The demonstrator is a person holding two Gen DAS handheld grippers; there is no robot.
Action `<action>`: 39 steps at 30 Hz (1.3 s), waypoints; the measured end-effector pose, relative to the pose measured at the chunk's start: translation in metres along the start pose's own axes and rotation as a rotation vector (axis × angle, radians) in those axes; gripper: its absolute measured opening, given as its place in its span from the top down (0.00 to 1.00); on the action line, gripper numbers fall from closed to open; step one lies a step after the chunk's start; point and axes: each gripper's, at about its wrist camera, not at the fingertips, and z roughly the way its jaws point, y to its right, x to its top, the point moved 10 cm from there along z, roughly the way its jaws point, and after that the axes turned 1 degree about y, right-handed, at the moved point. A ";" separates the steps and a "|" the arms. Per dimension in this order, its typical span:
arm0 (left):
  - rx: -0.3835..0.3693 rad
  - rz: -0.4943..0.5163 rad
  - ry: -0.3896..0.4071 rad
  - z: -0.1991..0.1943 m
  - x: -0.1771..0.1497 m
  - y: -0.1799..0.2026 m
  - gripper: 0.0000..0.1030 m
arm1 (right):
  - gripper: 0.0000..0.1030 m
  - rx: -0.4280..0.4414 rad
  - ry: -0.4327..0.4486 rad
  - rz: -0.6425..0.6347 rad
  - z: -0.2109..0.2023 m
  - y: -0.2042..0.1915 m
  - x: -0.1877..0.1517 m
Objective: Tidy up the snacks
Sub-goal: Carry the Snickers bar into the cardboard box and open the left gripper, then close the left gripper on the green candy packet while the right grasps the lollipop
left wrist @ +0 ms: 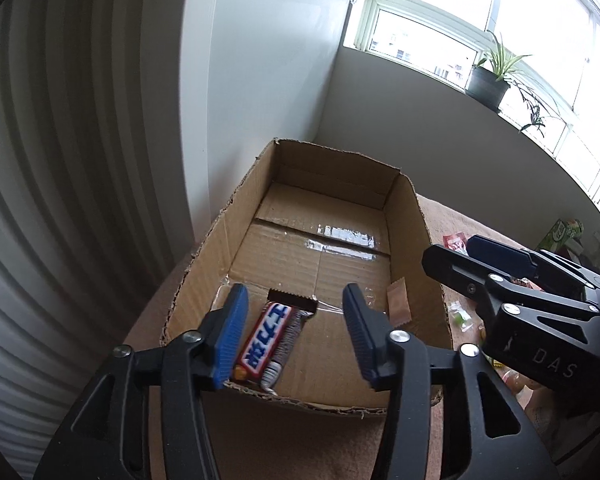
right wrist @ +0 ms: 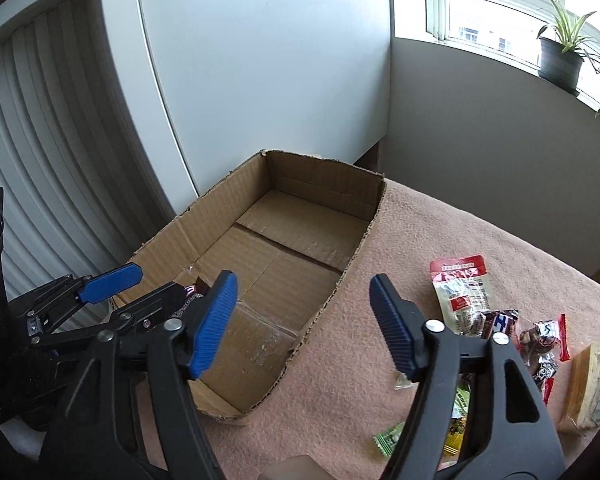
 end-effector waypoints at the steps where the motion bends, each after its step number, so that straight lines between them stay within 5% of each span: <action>1: -0.001 -0.001 0.005 -0.002 0.001 0.000 0.46 | 0.24 -0.002 0.005 0.003 -0.004 0.002 0.000; 12: -0.042 0.024 0.033 -0.026 -0.001 0.025 0.46 | 0.23 -0.058 0.032 0.050 -0.057 0.046 -0.021; 22: -0.131 0.087 0.016 -0.037 -0.022 0.075 0.46 | 0.23 -0.145 -0.014 0.150 -0.097 0.116 -0.087; 32: -0.215 0.196 -0.049 -0.029 -0.056 0.131 0.46 | 0.24 -0.152 -0.117 0.190 -0.081 0.136 -0.148; 39: -0.240 0.265 -0.087 -0.019 -0.072 0.156 0.46 | 0.38 -0.122 -0.169 0.169 -0.060 0.127 -0.166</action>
